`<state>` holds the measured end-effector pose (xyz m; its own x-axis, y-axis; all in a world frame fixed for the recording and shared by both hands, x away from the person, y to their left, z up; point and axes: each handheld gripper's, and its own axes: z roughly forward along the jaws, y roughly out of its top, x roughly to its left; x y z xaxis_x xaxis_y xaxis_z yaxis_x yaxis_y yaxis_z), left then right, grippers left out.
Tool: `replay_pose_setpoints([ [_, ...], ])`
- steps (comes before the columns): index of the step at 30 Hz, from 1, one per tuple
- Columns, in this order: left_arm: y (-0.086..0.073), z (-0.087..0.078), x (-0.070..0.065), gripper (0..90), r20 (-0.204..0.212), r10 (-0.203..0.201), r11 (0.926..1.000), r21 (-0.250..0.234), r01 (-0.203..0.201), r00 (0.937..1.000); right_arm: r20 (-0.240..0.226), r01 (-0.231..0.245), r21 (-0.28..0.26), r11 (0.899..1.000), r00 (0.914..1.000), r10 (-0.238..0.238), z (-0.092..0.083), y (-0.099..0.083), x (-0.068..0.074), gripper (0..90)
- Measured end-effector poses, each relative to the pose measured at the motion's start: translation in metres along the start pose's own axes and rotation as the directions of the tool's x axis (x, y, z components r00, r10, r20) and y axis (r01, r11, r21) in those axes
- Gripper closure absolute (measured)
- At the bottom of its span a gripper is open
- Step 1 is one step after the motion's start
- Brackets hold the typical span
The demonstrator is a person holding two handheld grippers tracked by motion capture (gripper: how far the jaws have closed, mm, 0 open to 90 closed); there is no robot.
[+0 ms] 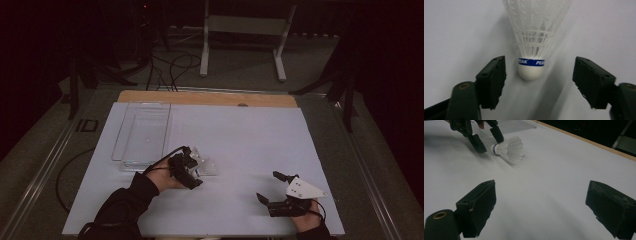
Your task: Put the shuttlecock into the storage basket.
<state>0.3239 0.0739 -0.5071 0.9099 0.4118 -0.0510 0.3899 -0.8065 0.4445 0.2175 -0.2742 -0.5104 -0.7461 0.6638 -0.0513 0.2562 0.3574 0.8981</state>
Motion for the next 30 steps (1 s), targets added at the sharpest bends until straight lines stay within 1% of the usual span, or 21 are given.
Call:
replay_pose_setpoints([
  [3, 0.0003, 0.0007, 0.0000, 33.6, -0.004, 0.003, 1.0000, 0.009, -0.003, 1.0000, 0.001, 0.001, 0.001, 1.000, 1.0000, -0.001, -0.0003, 0.0002, -0.0001, 9.4],
  [4, 0.0002, 0.0019, -0.0001, 36.6, -0.007, -0.001, 0.9998, 0.019, 0.001, 1.0000, 0.000, 0.000, 0.001, 1.000, 1.0000, 0.000, -0.0002, 0.0001, -0.0002, 9.4],
  [6, -0.0001, 0.0024, 0.0005, 39.7, -0.008, -0.001, 0.9996, 0.028, 0.001, 1.0000, 0.000, -0.001, 0.001, 1.000, 1.0000, 0.001, 0.0000, -0.0001, -0.0002, 9.4],
  [7, -0.0001, 0.0024, 0.0005, 43.9, -0.008, -0.001, 0.9996, 0.028, 0.001, 1.0000, 0.000, -0.001, 0.001, 1.000, 1.0000, 0.001, 0.0000, -0.0001, -0.0002, 9.4],
  [9, -0.0002, 0.0027, 0.0014, 47.0, -0.012, -0.005, 0.9995, 0.032, 0.005, 0.9999, 0.000, -0.001, 0.001, 1.000, 1.0000, 0.001, -0.0001, 0.0001, 0.0000, 9.4],
  [13, 0.0002, 0.0040, 0.0023, 49.8, -0.012, -0.001, 0.9991, 0.043, 0.002, 0.9999, -0.001, 0.001, 0.000, 1.000, 1.0000, -0.001, -0.0006, 0.0006, 0.0004, 9.4],
  [15, 0.0008, 0.0053, 0.0022, 52.5, -0.018, -0.001, 0.9987, 0.052, 0.002, 0.9998, -0.001, 0.001, 0.001, 1.000, 1.0000, -0.001, -0.0006, 0.0006, 0.0004, 9.4],
  [25, 0.0042, 0.0085, 0.0004, 58.0, -0.030, 0.023, 0.9967, 0.078, -0.021, 0.9993, -0.002, 0.000, 0.000, 1.000, 1.0000, 0.000, -0.0006, 0.0004, 0.0002, 9.4],
  [26, 0.0044, 0.0083, 0.0009, 61.9, -0.031, 0.021, 0.9966, 0.080, -0.019, 0.9993, -0.002, 0.000, 0.000, 1.000, 1.0000, 0.000, -0.0008, 0.0005, 0.0001, 9.4],
  [30, 0.0041, 0.0083, 0.0023, 64.7, -0.024, 0.026, 0.9962, 0.083, -0.024, 0.9994, -0.001, 0.000, 0.002, 1.000, 1.0000, 0.000, -0.0005, 0.0002, -0.0002, 9.4],
])
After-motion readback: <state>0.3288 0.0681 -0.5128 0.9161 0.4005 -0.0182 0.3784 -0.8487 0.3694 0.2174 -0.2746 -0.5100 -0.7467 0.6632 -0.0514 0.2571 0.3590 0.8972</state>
